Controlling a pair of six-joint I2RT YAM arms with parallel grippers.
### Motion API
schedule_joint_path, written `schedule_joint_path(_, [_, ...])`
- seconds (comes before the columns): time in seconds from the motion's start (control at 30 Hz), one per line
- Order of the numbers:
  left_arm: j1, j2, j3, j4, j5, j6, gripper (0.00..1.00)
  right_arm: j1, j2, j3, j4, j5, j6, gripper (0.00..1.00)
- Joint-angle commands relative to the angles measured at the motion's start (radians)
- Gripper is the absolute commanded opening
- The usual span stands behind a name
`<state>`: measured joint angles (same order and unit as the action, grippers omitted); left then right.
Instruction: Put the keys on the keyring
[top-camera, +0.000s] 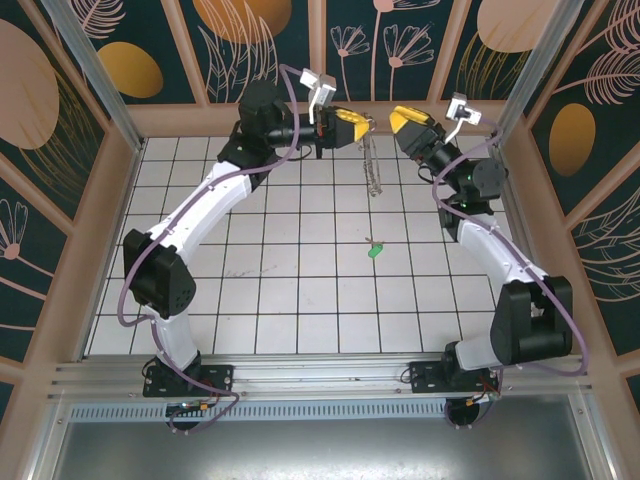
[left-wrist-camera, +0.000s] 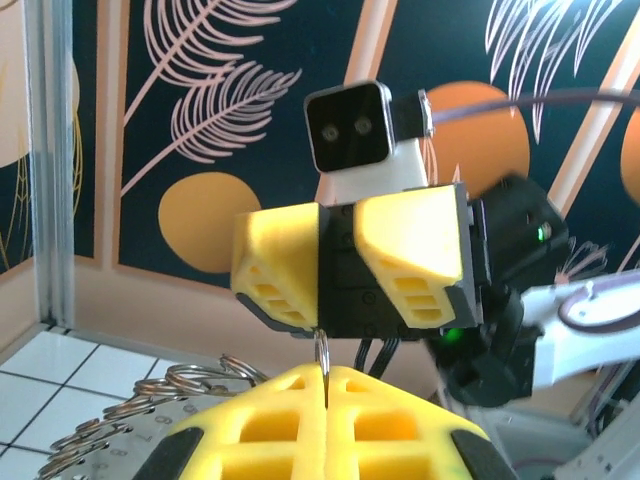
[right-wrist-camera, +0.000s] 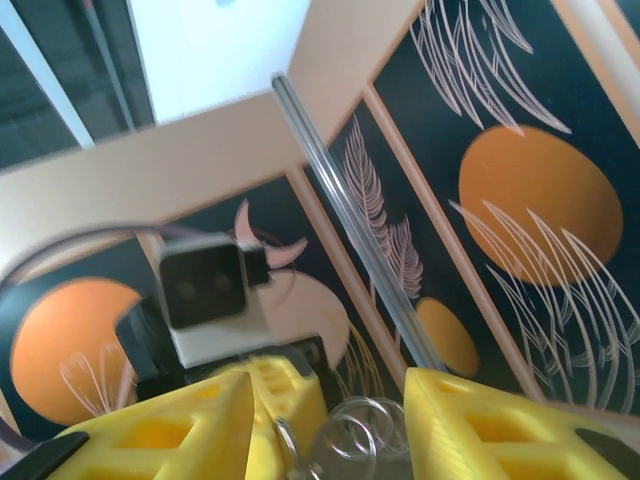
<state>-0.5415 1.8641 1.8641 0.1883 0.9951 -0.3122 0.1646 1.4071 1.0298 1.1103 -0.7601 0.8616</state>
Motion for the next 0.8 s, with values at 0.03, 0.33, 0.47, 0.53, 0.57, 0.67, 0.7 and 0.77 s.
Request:
schedule_joint_path(0.03, [0.018,0.023,0.128,-0.307,0.087,0.244,0.00,-0.011,-0.047,0.075,-0.320,-0.171,-0.237,0.45])
schedule_joint_path(0.33, [0.049,0.045,0.170,-0.400,0.179,0.284,0.00,-0.019,-0.071,0.096,-0.430,-0.315,-0.367,0.43])
schedule_joint_path(0.47, [0.052,0.047,0.164,-0.456,0.181,0.325,0.00,-0.020,-0.054,0.106,-0.434,-0.358,-0.383,0.42])
schedule_joint_path(0.53, [0.052,0.046,0.149,-0.460,0.188,0.329,0.00,-0.016,-0.034,0.114,-0.427,-0.377,-0.379,0.41])
schedule_joint_path(0.57, [0.052,0.046,0.144,-0.460,0.189,0.329,0.00,-0.013,-0.026,0.116,-0.420,-0.387,-0.377,0.40])
schedule_joint_path(0.67, [0.053,0.046,0.127,-0.460,0.189,0.328,0.00,-0.002,0.001,0.131,-0.423,-0.405,-0.386,0.38])
schedule_joint_path(0.7, [0.052,0.046,0.123,-0.458,0.192,0.328,0.00,0.001,0.010,0.135,-0.424,-0.409,-0.388,0.37])
schedule_joint_path(0.77, [0.052,0.046,0.115,-0.455,0.197,0.326,0.00,0.008,0.026,0.141,-0.423,-0.417,-0.387,0.37])
